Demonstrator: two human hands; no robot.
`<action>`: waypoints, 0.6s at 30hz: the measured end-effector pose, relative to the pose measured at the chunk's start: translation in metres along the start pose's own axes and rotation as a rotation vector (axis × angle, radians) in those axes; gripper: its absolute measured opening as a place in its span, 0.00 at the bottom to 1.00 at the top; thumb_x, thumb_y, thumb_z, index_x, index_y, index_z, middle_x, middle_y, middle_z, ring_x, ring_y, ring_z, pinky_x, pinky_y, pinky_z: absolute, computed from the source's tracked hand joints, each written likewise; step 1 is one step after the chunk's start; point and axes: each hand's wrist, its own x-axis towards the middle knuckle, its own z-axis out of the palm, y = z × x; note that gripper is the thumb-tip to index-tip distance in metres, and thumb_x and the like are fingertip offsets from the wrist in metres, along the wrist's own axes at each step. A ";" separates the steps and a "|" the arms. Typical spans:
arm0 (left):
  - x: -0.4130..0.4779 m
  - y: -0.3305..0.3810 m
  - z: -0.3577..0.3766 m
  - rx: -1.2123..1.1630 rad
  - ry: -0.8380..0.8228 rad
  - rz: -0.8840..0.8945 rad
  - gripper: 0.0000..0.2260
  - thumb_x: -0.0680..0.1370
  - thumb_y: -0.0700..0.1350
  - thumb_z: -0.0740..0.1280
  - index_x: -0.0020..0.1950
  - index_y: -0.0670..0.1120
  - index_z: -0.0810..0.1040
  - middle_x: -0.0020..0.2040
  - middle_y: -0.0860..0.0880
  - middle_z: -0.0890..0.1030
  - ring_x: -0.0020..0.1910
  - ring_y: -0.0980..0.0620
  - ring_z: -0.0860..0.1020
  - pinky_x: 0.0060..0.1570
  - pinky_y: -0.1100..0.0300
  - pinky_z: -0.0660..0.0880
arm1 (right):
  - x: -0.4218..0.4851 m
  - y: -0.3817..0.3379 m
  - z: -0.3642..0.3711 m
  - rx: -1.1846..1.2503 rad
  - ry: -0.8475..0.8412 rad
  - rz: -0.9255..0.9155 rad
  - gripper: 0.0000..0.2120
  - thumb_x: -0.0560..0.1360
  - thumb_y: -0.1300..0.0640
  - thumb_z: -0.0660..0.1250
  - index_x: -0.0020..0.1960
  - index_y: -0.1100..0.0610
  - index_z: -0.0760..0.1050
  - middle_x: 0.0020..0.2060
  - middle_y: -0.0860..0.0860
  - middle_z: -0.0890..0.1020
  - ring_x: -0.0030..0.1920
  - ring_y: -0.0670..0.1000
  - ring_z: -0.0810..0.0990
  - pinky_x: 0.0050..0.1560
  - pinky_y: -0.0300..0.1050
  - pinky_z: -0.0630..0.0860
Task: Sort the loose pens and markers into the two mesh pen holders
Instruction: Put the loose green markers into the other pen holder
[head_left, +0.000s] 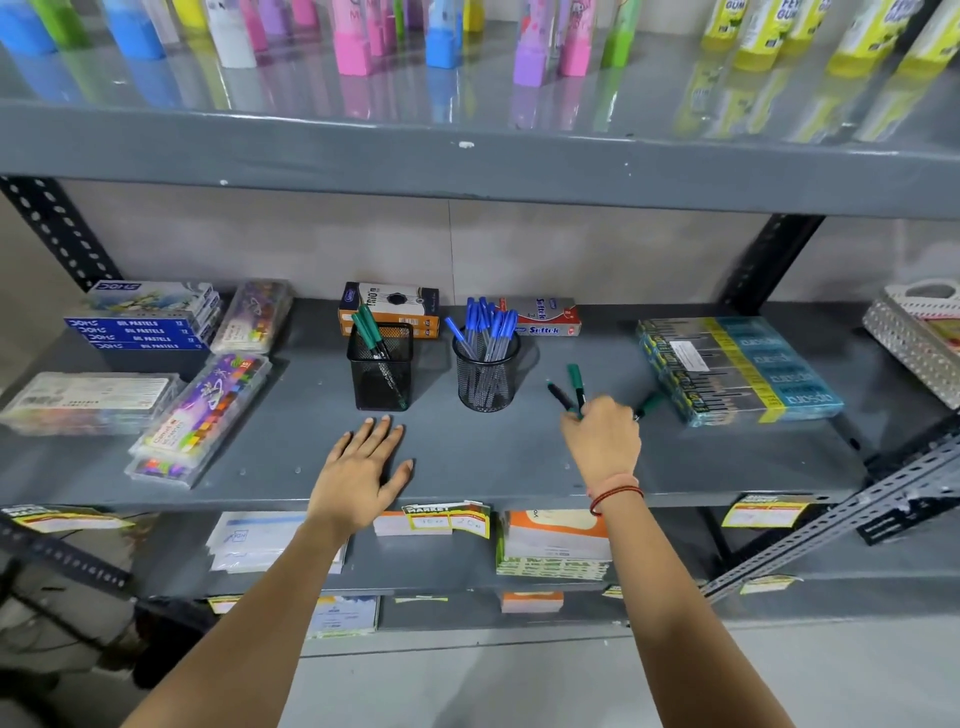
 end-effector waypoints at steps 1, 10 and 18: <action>0.000 0.000 0.000 0.003 -0.006 -0.003 0.34 0.73 0.65 0.40 0.74 0.50 0.57 0.75 0.49 0.57 0.74 0.51 0.51 0.71 0.53 0.46 | 0.002 -0.005 -0.006 0.058 0.075 -0.063 0.07 0.72 0.62 0.64 0.45 0.67 0.76 0.43 0.67 0.82 0.46 0.67 0.80 0.44 0.52 0.77; -0.001 -0.006 -0.004 -0.019 -0.044 -0.014 0.47 0.65 0.73 0.28 0.74 0.48 0.55 0.76 0.50 0.55 0.74 0.52 0.49 0.71 0.55 0.44 | 0.020 -0.115 -0.044 0.652 0.103 -0.515 0.08 0.74 0.63 0.68 0.53 0.62 0.78 0.42 0.58 0.86 0.41 0.52 0.84 0.51 0.45 0.80; -0.011 -0.013 -0.005 0.034 0.068 -0.052 0.29 0.76 0.59 0.45 0.71 0.45 0.65 0.71 0.46 0.67 0.71 0.47 0.62 0.69 0.50 0.57 | 0.037 -0.192 0.048 0.299 -0.053 -0.787 0.07 0.75 0.61 0.65 0.52 0.60 0.77 0.44 0.61 0.85 0.45 0.61 0.83 0.46 0.55 0.81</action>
